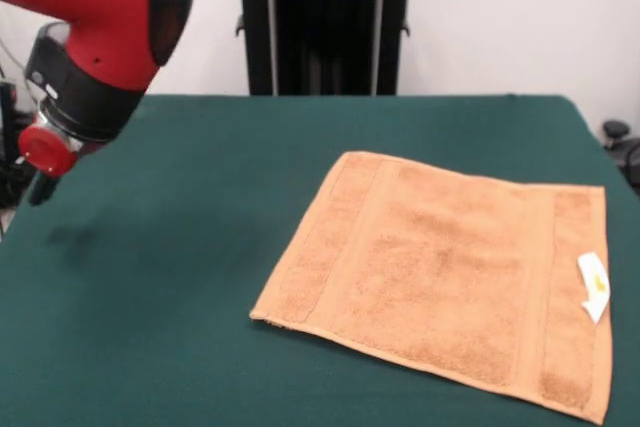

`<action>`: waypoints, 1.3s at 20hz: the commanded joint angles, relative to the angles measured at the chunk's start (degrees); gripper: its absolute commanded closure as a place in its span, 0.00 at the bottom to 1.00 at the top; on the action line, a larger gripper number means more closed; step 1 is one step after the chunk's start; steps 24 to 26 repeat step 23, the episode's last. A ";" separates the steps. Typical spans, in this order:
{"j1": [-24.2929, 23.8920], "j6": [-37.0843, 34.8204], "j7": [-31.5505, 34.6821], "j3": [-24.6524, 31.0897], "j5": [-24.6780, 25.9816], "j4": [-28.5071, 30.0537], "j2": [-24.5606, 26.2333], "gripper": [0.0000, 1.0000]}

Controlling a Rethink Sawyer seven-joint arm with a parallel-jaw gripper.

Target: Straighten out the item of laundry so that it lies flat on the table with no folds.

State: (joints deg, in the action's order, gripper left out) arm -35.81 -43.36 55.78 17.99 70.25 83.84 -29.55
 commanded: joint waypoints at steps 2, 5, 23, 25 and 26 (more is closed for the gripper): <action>-7.35 4.20 -22.75 20.65 -15.85 12.77 -0.51 1.00; -8.43 3.82 -21.50 23.73 -18.73 14.03 -0.81 1.00; -9.08 4.44 -13.88 29.27 -21.00 16.17 -1.13 1.00; -9.08 4.44 -13.88 29.27 -21.00 16.17 -1.13 1.00; -9.08 4.44 -13.88 29.27 -21.00 16.17 -1.13 1.00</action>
